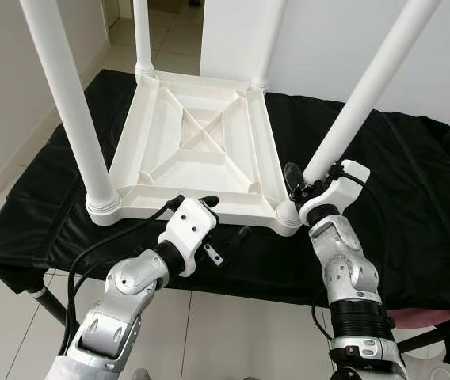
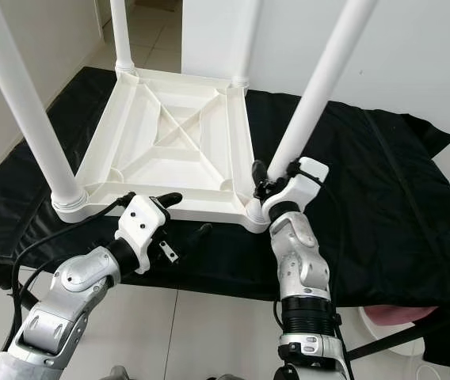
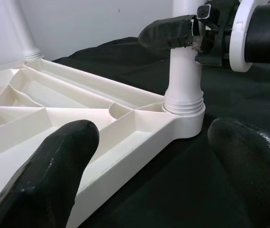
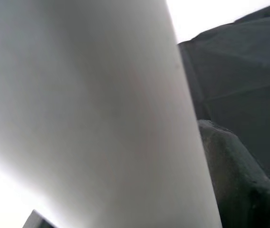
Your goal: Building children table
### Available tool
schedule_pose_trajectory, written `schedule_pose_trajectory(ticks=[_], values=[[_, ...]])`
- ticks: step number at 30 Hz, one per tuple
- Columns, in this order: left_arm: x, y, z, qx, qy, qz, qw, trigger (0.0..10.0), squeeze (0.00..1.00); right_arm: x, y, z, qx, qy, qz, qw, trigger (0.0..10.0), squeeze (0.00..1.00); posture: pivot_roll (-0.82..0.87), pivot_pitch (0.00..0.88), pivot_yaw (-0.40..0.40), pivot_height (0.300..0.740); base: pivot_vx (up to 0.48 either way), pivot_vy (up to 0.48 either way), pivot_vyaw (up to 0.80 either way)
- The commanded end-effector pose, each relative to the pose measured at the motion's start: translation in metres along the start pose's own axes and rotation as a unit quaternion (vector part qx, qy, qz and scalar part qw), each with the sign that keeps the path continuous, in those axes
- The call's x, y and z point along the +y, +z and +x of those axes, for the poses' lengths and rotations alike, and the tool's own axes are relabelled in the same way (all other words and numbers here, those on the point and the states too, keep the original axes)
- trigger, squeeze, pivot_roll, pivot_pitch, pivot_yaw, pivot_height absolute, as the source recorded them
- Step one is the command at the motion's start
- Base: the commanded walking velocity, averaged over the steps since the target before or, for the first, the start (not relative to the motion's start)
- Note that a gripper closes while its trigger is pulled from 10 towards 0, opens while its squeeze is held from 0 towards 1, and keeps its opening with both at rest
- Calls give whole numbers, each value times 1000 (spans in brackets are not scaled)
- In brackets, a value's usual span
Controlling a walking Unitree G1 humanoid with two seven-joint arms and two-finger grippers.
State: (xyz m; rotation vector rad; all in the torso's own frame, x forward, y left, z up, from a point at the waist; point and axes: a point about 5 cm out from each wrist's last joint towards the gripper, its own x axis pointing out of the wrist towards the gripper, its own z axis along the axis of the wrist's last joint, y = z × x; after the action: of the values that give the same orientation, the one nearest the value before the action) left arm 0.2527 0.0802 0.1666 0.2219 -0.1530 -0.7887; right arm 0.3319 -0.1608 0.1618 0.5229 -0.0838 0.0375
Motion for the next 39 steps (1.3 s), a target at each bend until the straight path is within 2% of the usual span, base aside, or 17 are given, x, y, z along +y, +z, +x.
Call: schedule_pose_trajectory(ticks=[1, 5, 7, 9, 12, 14, 16, 18, 19, 20, 21, 23, 30, 32, 34, 38, 39], values=[[0, 4, 2, -3, 17, 4, 1000, 10000, 0, -10, -8, -1, 16, -24, 86, 996, 10000, 0, 43, 59, -79, 740, 0, 0, 0], [0, 5, 2, -2, 16, 5, 1000, 10000, 0, -9, -7, -2, 15, -7, 119, 993, 10000, 0, 45, 60, -78, 740, 0, 0, 0], [0, 7, 3, -3, 15, 6, 1000, 10000, 0, -7, -8, -4, 13, 11, 155, 988, 10000, 0, 44, 64, -72, 740, 0, 0, 0], [0, 7, 3, -3, 15, 6, 1000, 10000, 0, -7, -8, -4, 13, 11, 155, 988, 10000, 0, 44, 64, -72, 740, 0, 0, 0], [-1, 15, 6, -13, 10, 9, 1000, 10000, 0, -17, -10, -9, 8, 13, 246, 969, 10000, 0, 43, 68, -69, 740, 0, 0, 0], [-1, 15, 6, -13, 10, 9, 1000, 10000, 0, -17, -10, -9, 8, 13, 246, 969, 10000, 0, 43, 68, -69, 740, 0, 0, 0], [-4, 19, 9, -22, 4, 8, 1000, 10000, 0, -29, -18, -13, 15, 8, 314, 949, 10000, 0, 40, 69, -67, 740, 0, 0, 0], [-4, 19, 9, -22, 4, 8, 1000, 10000, 0, -29, -18, -13, 15, 8, 314, 949, 10000, 0, 40, 69, -67, 740, 0, 0, 0], [-5, 21, 10, -26, 2, 7, 1000, 10000, 0, -34, -21, -15, 13, 8, 355, 935, 10000, 0, 40, 69, -66, 740, 0, 0, 0], [-5, 21, 10, -26, 2, 7, 1000, 10000, 0, -34, -21, -15, 13, 8, 355, 935, 10000, 0, 40, 69, -66, 740, 0, 0, 0], [-7, 24, 12, -30, -4, 2, 1000, 10000, 0, -41, -27, -18, 16, 10, 394, 919, 10000, 0, 41, 70, -63, 740, 0, 0, 0], [-10, 28, 14, -36, -13, -3, 999, 10000, 0, -49, -40, -21, 28, 4, 423, 906, 10000, 0, 41, 71, -61, 740, 0, 0, 0], [-13, 32, 14, -38, -25, -1, 999, 10000, 0, -53, -51, -23, 41, -1, 447, 893, 10000, 0, 44, 73, -61, 740, 0, 0, 0], [-13, 32, 14, -35, -25, 3, 999, 10000, 0, -56, -56, -23, 43, 5, 472, 880, 10000, 0, 46, 72, -61, 740, 0, 0, 0], [-12, 31, 13, -33, -22, 4, 999, 10000, 0, -57, -59, -24, 46, 11, 462, 886, 10000, 0, 51, 71, -64, 740, 0, 0, 0], [-13, 30, 13, -32, -20, 3, 999, 10000, 0, -56, -64, -24, 47, 8, 466, 883, 10000, 0, 55, 70, -65, 740, 0, 0, 0], [-12, 30, 12, -31, -19, 4, 999, 10000, 0, -58, -67, -24, 54, 0, 490, 870, 10000, 0, 58, 69, -68, 740, 0, 0, 0]])
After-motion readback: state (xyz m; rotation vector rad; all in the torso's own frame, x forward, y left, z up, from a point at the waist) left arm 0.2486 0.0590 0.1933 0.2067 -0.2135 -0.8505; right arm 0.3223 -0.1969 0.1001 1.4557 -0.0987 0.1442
